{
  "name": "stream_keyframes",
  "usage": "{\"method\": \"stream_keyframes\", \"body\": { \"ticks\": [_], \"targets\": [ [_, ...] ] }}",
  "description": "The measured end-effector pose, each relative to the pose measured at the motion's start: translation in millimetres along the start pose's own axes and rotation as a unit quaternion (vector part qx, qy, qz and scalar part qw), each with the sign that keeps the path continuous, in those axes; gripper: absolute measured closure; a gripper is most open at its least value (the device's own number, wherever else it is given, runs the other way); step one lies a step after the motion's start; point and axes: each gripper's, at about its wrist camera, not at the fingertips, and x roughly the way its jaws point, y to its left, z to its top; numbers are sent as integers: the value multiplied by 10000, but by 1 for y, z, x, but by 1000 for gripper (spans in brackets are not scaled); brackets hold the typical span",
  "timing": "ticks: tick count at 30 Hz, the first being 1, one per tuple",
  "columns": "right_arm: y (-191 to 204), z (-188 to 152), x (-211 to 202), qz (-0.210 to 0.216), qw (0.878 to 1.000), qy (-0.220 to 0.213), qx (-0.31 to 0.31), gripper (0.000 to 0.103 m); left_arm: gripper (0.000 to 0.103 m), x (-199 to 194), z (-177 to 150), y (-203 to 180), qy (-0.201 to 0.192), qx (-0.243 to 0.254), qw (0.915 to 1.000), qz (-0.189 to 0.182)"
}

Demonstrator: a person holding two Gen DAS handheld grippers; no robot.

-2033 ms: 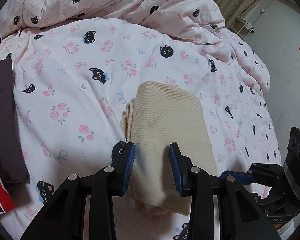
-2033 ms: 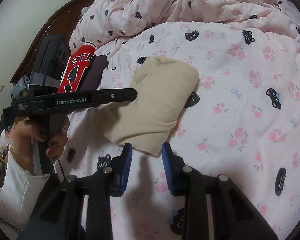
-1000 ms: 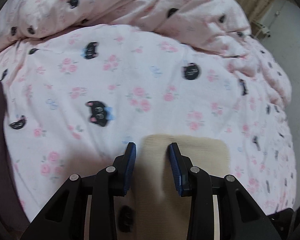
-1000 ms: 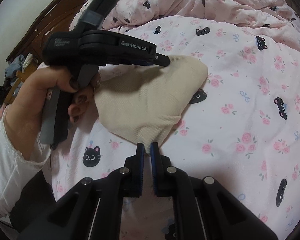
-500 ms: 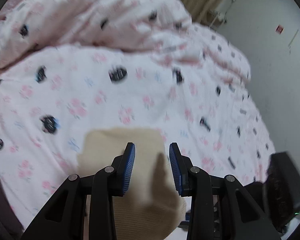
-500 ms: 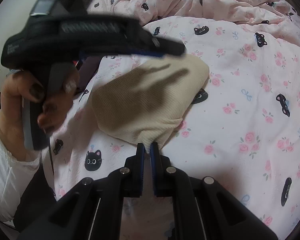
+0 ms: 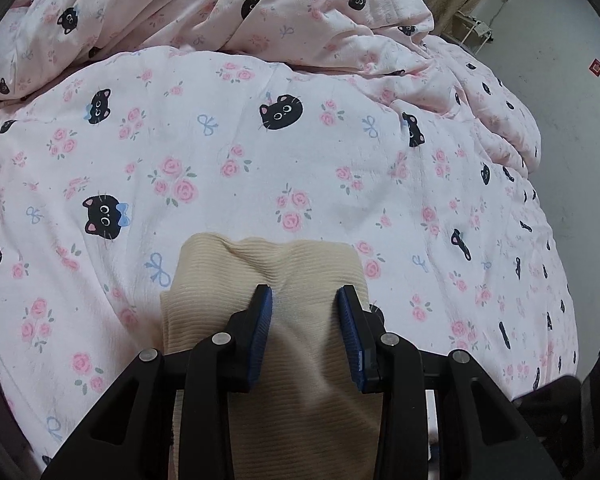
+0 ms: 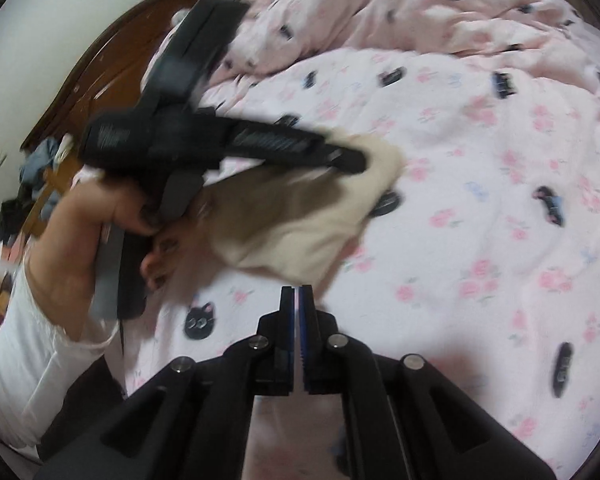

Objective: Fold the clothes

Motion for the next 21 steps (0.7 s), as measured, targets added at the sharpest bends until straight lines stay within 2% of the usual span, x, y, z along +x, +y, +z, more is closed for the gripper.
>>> {"method": "stream_keyframes", "body": {
  "ticks": [2, 4, 6, 11, 12, 14, 21],
  "targets": [
    [-4, 1, -2, -89, 9999, -54, 49, 88, 72, 0, 0, 0, -3, 10, 10000, -2],
    [-6, 2, -4, -161, 9998, -93, 72, 72, 72, -1, 0, 1, -6, 19, 10000, -4],
    [-3, 4, -1, -165, 9998, -74, -7, 67, 72, -1, 0, 1, -9, 29, 10000, -6],
    [5, 7, 5, -177, 9996, -26, -207, 67, 72, -1, 0, 0, -13, 31, 10000, -7],
    [6, 8, 7, -179, 9995, -17, -246, 72, 72, -1, 0, 0, -13, 32, 10000, -6],
    [10, 9, 9, -184, 9993, 3, -326, 95, 72, 0, 0, 0, -11, 29, 10000, -10],
    [22, 9, 17, -169, 9979, 104, -615, 97, 72, 0, 0, 2, -5, -7, 10000, -27]
  ]
}}
